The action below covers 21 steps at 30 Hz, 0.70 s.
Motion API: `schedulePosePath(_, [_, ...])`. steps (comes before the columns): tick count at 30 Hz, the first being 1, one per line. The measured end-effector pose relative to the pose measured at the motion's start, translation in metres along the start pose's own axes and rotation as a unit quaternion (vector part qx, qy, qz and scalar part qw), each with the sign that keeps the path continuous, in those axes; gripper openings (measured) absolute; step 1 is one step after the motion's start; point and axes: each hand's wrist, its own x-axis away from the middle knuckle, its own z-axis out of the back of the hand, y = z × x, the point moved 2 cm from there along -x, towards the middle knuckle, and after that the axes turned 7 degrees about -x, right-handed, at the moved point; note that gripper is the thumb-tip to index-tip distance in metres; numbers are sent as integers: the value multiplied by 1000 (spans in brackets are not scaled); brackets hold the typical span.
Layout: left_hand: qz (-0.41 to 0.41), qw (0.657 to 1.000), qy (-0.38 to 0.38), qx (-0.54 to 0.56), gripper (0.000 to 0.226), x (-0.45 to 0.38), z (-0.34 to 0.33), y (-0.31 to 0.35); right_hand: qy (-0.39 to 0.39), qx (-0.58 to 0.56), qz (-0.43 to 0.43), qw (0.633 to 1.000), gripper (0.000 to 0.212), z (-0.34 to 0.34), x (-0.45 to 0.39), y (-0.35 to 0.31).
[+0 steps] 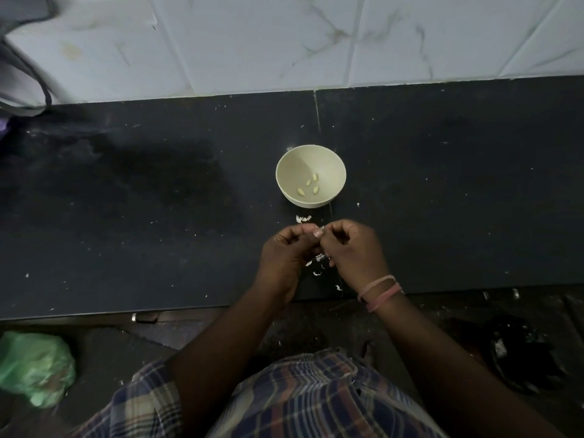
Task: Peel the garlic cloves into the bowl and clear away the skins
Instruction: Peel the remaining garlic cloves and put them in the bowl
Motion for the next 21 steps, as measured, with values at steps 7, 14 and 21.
schedulePosePath(7, [31, 999, -20, 27, 8, 8, 1, 5, -10, -12, -34, 999, 13, -1, 3, 1])
schedulePosePath(14, [34, 999, -1, -24, 8, 8, 6, 0, -10, 3, -36, 999, 15, -3, 10, 7])
schedulePosePath(21, [43, 999, 0, -4, 13, 8, 3, 3, -12, -118, -119, 986, 20, -1, 7, 12])
